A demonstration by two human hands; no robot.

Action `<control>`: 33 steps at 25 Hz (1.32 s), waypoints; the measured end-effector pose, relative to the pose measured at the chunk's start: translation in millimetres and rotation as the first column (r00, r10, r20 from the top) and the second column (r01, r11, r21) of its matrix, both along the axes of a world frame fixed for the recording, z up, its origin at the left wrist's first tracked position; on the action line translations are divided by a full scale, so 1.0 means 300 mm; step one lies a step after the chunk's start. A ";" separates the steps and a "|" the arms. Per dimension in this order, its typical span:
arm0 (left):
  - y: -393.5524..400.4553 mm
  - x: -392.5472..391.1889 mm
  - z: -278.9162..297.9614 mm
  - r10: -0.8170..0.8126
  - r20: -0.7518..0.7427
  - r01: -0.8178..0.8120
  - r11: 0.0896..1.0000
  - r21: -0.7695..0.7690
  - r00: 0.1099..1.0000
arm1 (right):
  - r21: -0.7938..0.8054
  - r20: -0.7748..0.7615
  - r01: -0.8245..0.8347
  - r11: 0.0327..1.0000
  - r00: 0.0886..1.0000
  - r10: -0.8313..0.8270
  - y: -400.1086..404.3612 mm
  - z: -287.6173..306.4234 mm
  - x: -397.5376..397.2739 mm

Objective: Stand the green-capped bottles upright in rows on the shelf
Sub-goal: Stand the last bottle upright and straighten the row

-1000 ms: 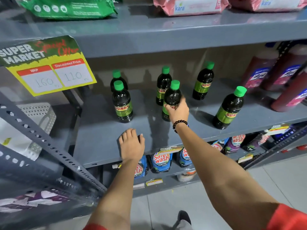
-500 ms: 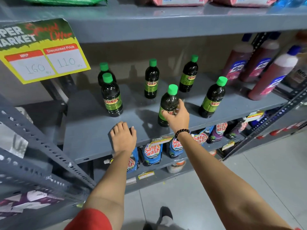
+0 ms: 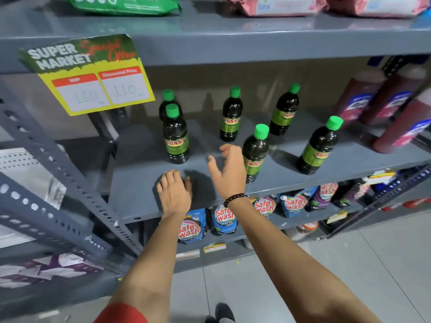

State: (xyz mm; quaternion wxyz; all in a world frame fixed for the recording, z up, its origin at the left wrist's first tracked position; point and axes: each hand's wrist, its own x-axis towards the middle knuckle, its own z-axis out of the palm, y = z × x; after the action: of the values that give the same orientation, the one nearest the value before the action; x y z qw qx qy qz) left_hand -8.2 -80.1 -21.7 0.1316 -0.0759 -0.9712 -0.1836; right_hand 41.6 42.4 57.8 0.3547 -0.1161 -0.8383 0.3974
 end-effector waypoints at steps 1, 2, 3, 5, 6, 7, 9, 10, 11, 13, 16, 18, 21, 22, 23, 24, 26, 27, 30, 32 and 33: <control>-0.039 -0.013 0.000 0.040 0.001 -0.040 0.999 0.001 0.999 | 0.002 0.042 -0.049 0.999 0.998 0.049 -0.022 0.003 -0.032; -0.087 -0.026 -0.004 0.082 -0.001 -0.082 0.997 0.003 0.997 | 0.003 0.095 -0.091 0.996 0.991 0.091 -0.049 0.006 -0.070; -0.121 -0.032 -0.008 0.109 -0.008 -0.109 0.994 0.006 0.994 | 0.010 0.157 -0.118 0.993 0.981 0.115 -0.064 0.013 -0.104; -0.186 -0.035 -0.017 0.169 -0.015 -0.169 0.986 0.006 0.986 | -0.011 0.279 -0.161 0.987 0.947 0.158 -0.114 0.040 -0.188; -0.203 -0.035 -0.018 0.188 -0.013 -0.188 0.982 0.004 0.982 | -0.058 0.315 -0.160 0.985 0.934 0.170 -0.138 0.057 -0.230; -0.207 -0.033 -0.019 0.192 -0.009 -0.192 0.981 -0.003 0.981 | -0.124 0.335 -0.145 0.982 0.925 0.178 -0.157 0.070 -0.266; -0.210 -0.031 -0.017 0.192 -0.004 -0.192 0.981 -0.025 0.981 | -0.273 0.359 -0.105 0.956 0.911 0.202 -0.192 0.085 -0.329; -0.212 -0.033 -0.016 0.193 0.001 -0.193 0.981 -0.033 0.981 | -0.333 0.375 -0.086 0.939 0.902 0.215 -0.205 0.084 -0.352; -0.212 -0.034 -0.014 0.192 0.008 -0.192 0.981 -0.037 0.981 | -0.361 0.397 -0.071 0.930 0.890 0.222 -0.212 0.077 -0.370; -0.213 -0.035 -0.013 0.191 0.014 -0.190 0.981 -0.044 0.981 | -0.341 0.442 -0.065 0.938 0.869 0.221 -0.214 0.060 -0.393; -0.211 -0.035 -0.011 0.191 0.016 -0.190 0.980 -0.054 0.981 | -0.330 0.426 -0.087 0.940 0.875 0.230 -0.203 0.060 -0.393; -0.208 -0.032 -0.013 0.190 0.018 -0.189 0.980 -0.057 0.982 | -0.317 0.405 -0.095 0.944 0.886 0.225 -0.191 0.065 -0.366; -0.210 -0.028 -0.014 0.180 0.032 -0.178 0.982 -0.059 0.983 | -0.275 0.402 -0.114 0.955 0.888 0.222 -0.178 0.058 -0.292; -0.211 -0.025 -0.012 0.177 0.039 -0.174 0.982 -0.066 0.983 | -0.255 0.401 -0.124 0.959 0.889 0.222 -0.176 0.053 -0.260; -0.210 -0.026 -0.008 0.176 0.053 -0.172 0.982 -0.074 0.983 | -0.236 0.398 -0.138 0.962 0.889 0.225 -0.177 0.048 -0.231; -0.209 -0.028 -0.005 0.176 0.067 -0.170 0.982 -0.079 0.982 | -0.220 0.392 -0.153 0.964 0.891 0.231 -0.179 0.041 -0.201; -0.205 -0.026 -0.001 0.175 0.087 -0.168 0.982 -0.081 0.981 | -0.194 0.374 -0.177 0.965 0.896 0.239 -0.183 0.031 -0.137; -0.204 -0.024 0.001 0.175 0.093 -0.168 0.983 -0.077 0.980 | -0.184 0.368 -0.185 0.965 0.898 0.242 -0.185 0.026 -0.110; -0.202 -0.019 0.005 0.155 0.107 -0.148 0.986 -0.075 0.982 | -0.167 0.368 -0.182 0.969 0.900 0.233 -0.200 0.025 -0.051; -0.206 -0.017 0.008 0.140 0.125 -0.131 0.988 -0.078 0.982 | -0.168 0.372 -0.176 0.970 0.900 0.228 -0.208 0.026 -0.034; -0.210 -0.016 0.011 0.131 0.137 -0.121 0.989 -0.080 0.982 | -0.164 0.376 -0.173 0.971 0.899 0.224 -0.213 0.029 -0.028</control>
State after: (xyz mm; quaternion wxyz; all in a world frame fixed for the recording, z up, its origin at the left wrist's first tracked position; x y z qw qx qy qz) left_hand -12.9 -143.0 -18.3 0.0708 -0.0057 -0.9869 -0.1451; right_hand 33.2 -21.4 66.6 0.1293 -0.1294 -0.8728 0.4524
